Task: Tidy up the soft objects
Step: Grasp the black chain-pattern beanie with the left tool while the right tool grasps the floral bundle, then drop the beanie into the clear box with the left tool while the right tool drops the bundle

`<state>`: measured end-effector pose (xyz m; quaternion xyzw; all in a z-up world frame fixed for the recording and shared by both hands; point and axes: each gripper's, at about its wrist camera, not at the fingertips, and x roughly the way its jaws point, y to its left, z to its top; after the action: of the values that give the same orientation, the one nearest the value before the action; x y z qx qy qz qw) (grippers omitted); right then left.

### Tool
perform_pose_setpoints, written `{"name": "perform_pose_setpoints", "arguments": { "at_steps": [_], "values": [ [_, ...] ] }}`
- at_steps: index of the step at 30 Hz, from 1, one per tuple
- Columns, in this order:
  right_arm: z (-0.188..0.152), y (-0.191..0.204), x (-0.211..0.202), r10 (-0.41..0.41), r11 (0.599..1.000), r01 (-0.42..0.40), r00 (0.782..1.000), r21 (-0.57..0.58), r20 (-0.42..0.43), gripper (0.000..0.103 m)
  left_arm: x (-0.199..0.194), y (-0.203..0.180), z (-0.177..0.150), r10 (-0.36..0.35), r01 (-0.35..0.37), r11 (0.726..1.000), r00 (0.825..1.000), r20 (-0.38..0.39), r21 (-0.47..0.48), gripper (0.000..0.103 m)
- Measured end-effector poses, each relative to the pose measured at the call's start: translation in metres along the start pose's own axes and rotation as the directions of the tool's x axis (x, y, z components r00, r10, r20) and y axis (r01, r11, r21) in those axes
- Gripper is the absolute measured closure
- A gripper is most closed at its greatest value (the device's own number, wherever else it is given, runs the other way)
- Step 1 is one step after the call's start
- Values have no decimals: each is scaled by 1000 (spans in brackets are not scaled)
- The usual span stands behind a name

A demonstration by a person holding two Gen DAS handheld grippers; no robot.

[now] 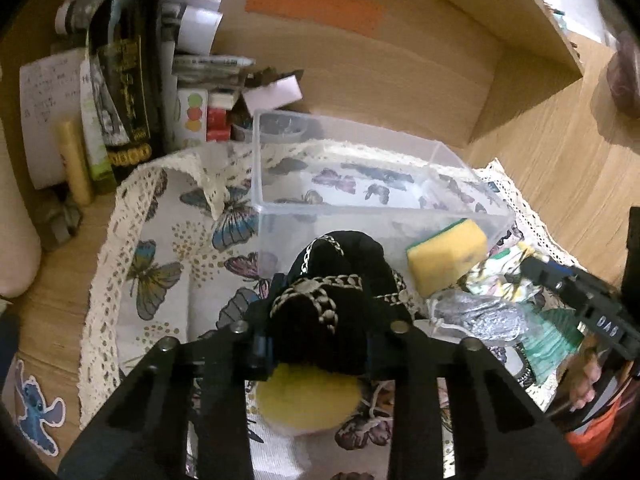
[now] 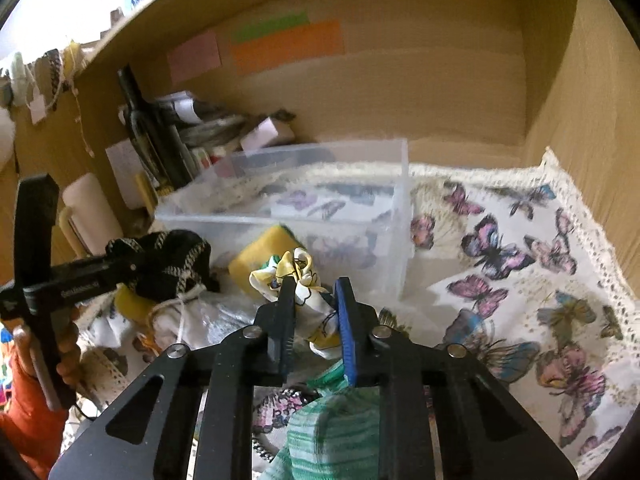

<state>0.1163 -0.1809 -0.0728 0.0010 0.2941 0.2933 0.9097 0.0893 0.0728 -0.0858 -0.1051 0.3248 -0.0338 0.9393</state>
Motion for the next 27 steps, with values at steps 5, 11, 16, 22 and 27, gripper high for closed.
{"name": "perform_pose_setpoints", "arguments": {
  "at_steps": [5, 11, 16, 22, 27],
  "values": [
    [12, 0, -18, -6, 1000, 7, 998, -15, 66, 85, -22, -6, 12, -4, 3, 1000, 998, 65, 14, 76],
    [26, -1, -31, 4, 1000, 0, 993, -29, 122, 85, -44, -11, 28, -26, 24, 1000, 991, 131, 15, 76],
    [40, -1, -37, 4, 999, 4, 987, -54, 160, 85, -55, -12, 44, -59, 60, 998, 985, 161, 1, 76],
    [61, -2, -37, 8, 995, 10, 982, -98, 190, 85, -56, -16, 63, -35, 36, 999, 980, 197, -1, 76],
    [79, -3, -27, 12, 990, 14, 983, -139, 182, 85, -46, -17, 80, -4, 4, 1000, 976, 219, 2, 76]
  ]
}}
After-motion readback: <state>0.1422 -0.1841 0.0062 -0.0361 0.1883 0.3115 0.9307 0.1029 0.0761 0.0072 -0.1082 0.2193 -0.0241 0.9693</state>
